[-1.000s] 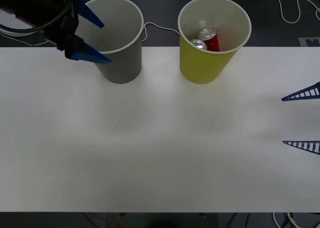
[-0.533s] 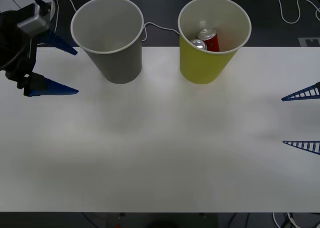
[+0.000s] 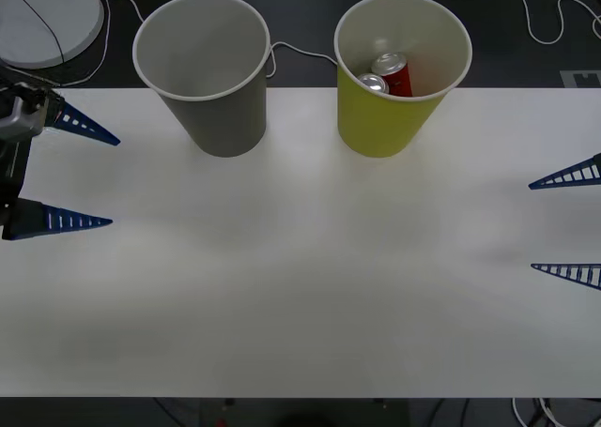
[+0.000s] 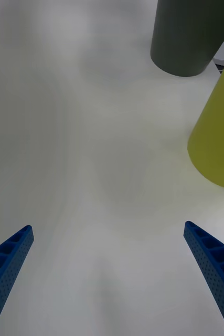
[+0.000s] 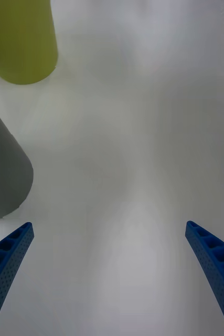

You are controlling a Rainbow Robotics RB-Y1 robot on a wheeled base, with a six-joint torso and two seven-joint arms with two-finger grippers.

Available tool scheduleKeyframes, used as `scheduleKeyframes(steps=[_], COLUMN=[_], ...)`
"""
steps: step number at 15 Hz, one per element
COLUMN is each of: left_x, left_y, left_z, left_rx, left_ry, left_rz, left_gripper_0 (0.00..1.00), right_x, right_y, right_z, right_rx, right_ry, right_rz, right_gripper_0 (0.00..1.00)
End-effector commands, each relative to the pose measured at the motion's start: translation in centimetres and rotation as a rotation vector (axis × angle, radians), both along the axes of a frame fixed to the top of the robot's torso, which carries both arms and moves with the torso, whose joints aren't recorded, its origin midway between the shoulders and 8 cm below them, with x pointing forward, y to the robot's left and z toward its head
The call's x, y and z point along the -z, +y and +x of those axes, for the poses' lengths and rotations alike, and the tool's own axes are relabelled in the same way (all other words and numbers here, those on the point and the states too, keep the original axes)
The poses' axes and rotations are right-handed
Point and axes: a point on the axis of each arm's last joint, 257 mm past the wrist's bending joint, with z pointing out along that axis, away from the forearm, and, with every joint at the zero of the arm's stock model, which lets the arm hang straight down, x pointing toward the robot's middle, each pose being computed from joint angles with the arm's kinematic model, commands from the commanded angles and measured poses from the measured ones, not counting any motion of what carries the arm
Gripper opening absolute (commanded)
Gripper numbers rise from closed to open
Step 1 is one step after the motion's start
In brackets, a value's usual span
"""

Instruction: Put the can into the green bin and the plastic bottle into the gray bin

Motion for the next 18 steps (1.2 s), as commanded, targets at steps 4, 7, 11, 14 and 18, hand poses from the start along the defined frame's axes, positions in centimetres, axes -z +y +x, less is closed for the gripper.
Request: scheduleKeyframes(steps=[4,7,11,14,18], left_x=[2.7,3.6,4.8,4.8,4.8], left_y=[1.9,1.8,1.0,1.2,1.2], left_z=[-1.6,-2.4,-2.5,-2.4,-2.4], left_rx=[0.055,0.071,0.074,0.070,0.072], left_ry=[-0.028,-0.019,-0.014,-0.018,-0.018], left_rz=[0.028,0.014,-0.017,-0.014,-0.011], left_gripper_0=[1.00,1.00,1.00,1.00,1.00], right_x=[0.0,0.0,0.0,0.0,0.0], right_y=[0.0,0.0,0.0,0.0,0.0], right_z=[0.0,0.0,0.0,0.0,0.0], right_rx=[0.000,0.000,0.000,0.000,0.000], right_ry=[0.000,0.000,0.000,0.000,0.000], right_rz=[0.000,0.000,0.000,0.000,0.000], right_gripper_0=[1.00,1.00,1.00,1.00,1.00])
